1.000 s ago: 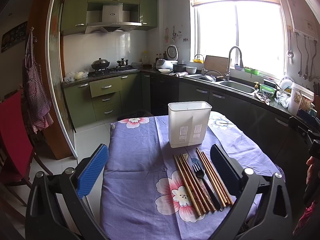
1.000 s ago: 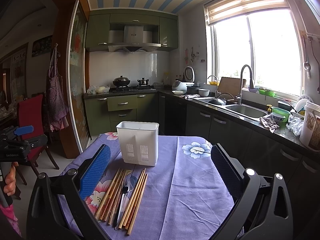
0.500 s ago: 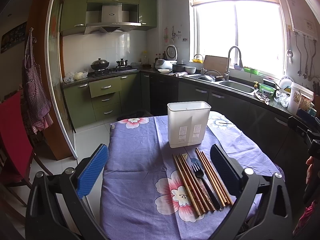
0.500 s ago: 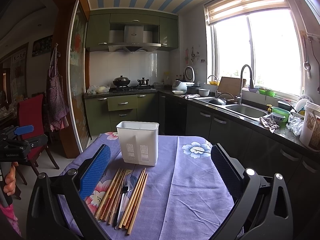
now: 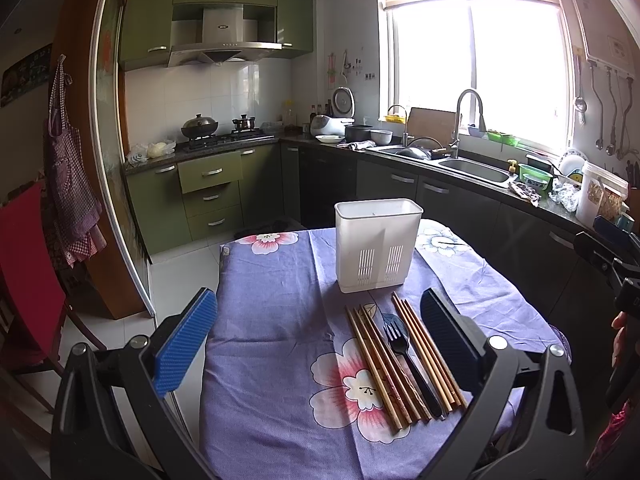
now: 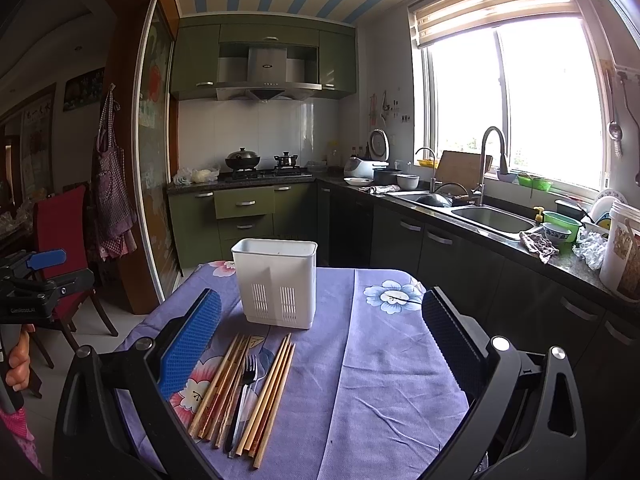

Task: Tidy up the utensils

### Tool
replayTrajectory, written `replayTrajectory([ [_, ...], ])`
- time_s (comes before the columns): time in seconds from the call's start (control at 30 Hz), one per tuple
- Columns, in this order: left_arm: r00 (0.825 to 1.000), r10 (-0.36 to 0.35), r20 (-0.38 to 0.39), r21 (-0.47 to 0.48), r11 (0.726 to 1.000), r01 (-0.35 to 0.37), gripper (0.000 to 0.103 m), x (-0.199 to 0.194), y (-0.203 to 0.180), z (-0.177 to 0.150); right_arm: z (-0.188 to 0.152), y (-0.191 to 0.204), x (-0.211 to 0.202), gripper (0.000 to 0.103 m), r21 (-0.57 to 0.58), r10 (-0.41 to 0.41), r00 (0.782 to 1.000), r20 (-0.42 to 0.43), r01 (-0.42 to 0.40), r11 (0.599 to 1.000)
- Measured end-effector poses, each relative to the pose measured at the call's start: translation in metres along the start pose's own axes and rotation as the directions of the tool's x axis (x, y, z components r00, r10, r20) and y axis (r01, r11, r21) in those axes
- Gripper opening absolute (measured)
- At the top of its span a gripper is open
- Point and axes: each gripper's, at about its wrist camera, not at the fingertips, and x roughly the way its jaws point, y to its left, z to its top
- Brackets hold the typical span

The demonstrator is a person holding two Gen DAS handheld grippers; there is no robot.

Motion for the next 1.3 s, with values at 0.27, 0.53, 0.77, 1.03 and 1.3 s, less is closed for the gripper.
replayTrajectory([
  [0.27, 0.999, -0.013, -0.033, -0.008, 1.000, 0.013, 0.097, 0.009, -0.002, -0.006, -0.005, -0.001, 0.009, 0.099, 0.000, 0.005, 0.999, -0.040, -0.005, 1.000],
  [0.53, 0.970, -0.035, -0.242, -0.044, 0.999, 0.025, 0.097, 0.066, -0.015, -0.011, -0.020, -0.019, 0.062, 0.099, 0.006, -0.019, 0.971, -0.237, 0.021, 1.000],
  [0.77, 0.873, -0.078, -0.481, -0.040, 0.997, 0.066, 0.097, 0.144, -0.059, -0.032, -0.037, -0.049, 0.106, 0.099, 0.041, -0.045, 0.949, -0.313, 0.061, 0.997],
  [1.03, 0.739, -0.143, -0.658, -0.111, 0.989, 0.093, 0.067, 0.202, -0.090, -0.060, -0.051, -0.070, 0.136, 0.099, 0.078, -0.018, 0.927, -0.374, 0.051, 0.996],
  [1.3, 0.682, -0.170, -0.712, -0.163, 0.984, 0.075, 0.049, 0.218, -0.094, -0.070, -0.053, -0.064, 0.148, 0.099, 0.085, 0.012, 0.921, -0.390, 0.023, 0.996],
])
